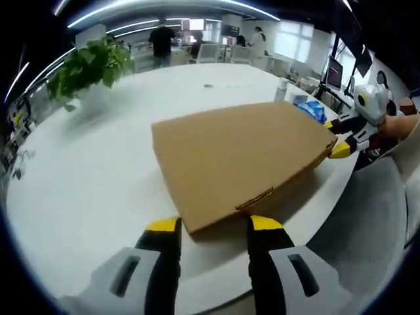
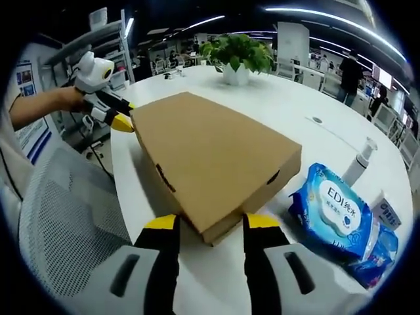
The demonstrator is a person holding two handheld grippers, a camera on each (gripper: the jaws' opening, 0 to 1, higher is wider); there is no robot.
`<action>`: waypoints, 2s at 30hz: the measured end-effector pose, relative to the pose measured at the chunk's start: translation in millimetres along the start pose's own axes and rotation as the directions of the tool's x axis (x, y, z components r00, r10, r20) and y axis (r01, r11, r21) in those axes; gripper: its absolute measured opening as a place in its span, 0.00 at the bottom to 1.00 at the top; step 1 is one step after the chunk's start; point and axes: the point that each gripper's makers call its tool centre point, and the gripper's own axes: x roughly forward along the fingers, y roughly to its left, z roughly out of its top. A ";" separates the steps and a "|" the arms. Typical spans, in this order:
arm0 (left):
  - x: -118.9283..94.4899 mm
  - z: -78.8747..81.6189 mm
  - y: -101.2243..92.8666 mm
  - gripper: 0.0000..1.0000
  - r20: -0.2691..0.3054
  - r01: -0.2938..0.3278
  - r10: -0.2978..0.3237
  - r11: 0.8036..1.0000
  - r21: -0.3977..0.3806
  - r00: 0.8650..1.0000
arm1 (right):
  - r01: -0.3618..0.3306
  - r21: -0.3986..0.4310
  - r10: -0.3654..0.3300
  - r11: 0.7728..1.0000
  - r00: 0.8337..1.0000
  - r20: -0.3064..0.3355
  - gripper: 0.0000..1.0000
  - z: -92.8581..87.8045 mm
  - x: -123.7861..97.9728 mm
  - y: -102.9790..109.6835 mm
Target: Operate the shoe box by opening the lid, removing the specified soft item, and placing it in the target area until the item is outside and the box remains undamaged.
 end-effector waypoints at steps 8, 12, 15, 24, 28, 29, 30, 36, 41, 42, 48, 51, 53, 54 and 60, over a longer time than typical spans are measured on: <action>7.8 -5.6 1.5 0.37 -0.043 -0.020 0.022 0.999 0.038 0.999 | 0.010 -0.009 -0.011 1.000 1.000 -0.015 0.34 -4.4 4.0 -0.5; 7.2 -5.7 1.3 0.37 -0.044 -0.021 0.023 0.999 0.039 0.999 | 0.008 -0.009 -0.008 1.000 1.000 -0.012 0.34 -4.6 4.1 -1.5; 8.4 -4.2 1.6 0.37 -0.046 -0.024 0.025 0.999 0.037 0.999 | 0.008 -0.010 -0.008 1.000 1.000 -0.013 0.34 -3.5 4.7 -3.9; 16.2 5.0 6.8 0.37 -0.045 -0.026 0.028 0.999 0.033 0.999 | 0.008 -0.015 -0.008 1.000 1.000 -0.014 0.34 2.7 9.5 -16.6; 21.4 11.4 10.6 0.37 -0.047 -0.026 0.028 0.999 0.032 0.999 | 0.009 -0.016 -0.009 1.000 1.000 -0.015 0.34 6.7 13.0 -23.7; 23.1 13.6 11.9 0.37 -0.048 -0.026 0.028 0.999 0.032 0.998 | 0.010 -0.017 -0.010 1.000 1.000 -0.016 0.34 7.8 14.1 -26.3; 24.3 15.1 12.7 0.37 -0.049 -0.026 0.027 0.999 0.032 0.998 | 0.011 -0.018 -0.011 1.000 1.000 -0.015 0.34 8.5 14.9 -28.0; 33.9 26.3 19.0 0.37 -0.047 -0.024 0.026 0.999 0.029 0.999 | 0.014 -0.024 -0.014 1.000 1.000 -0.016 0.34 15.1 21.2 -42.3; 41.2 35.0 23.8 0.37 -0.049 -0.023 0.024 0.999 0.027 0.999 | 0.017 -0.032 -0.017 0.999 1.000 -0.018 0.34 20.5 26.2 -53.4; 43.3 37.5 24.8 0.37 -0.049 -0.022 0.023 0.999 0.026 0.999 | 0.019 -0.036 -0.019 0.999 1.000 -0.020 0.34 21.9 27.6 -56.8; 53.2 49.4 30.8 0.37 -0.042 -0.019 0.020 1.000 0.020 0.999 | 0.022 -0.039 -0.022 0.999 0.999 -0.023 0.34 29.2 33.9 -73.1; 58.4 55.6 33.5 0.37 -0.041 -0.018 0.019 1.000 0.022 0.999 | 0.023 -0.039 -0.024 0.999 0.999 -0.023 0.34 31.7 36.2 -79.8; 61.5 59.2 34.6 0.37 -0.040 -0.018 0.019 1.000 0.022 0.999 | 0.025 -0.039 -0.026 0.999 0.999 -0.025 0.34 33.5 37.6 -83.7; 62.7 60.6 35.2 0.37 -0.039 -0.018 0.019 1.000 0.023 0.999 | 0.026 -0.040 -0.027 0.999 0.999 -0.025 0.34 34.2 38.2 -85.3; 69.6 69.2 40.3 0.37 -0.037 -0.012 0.013 1.000 0.027 0.999 | 0.034 -0.043 -0.035 0.999 0.999 -0.025 0.34 38.2 42.6 -94.9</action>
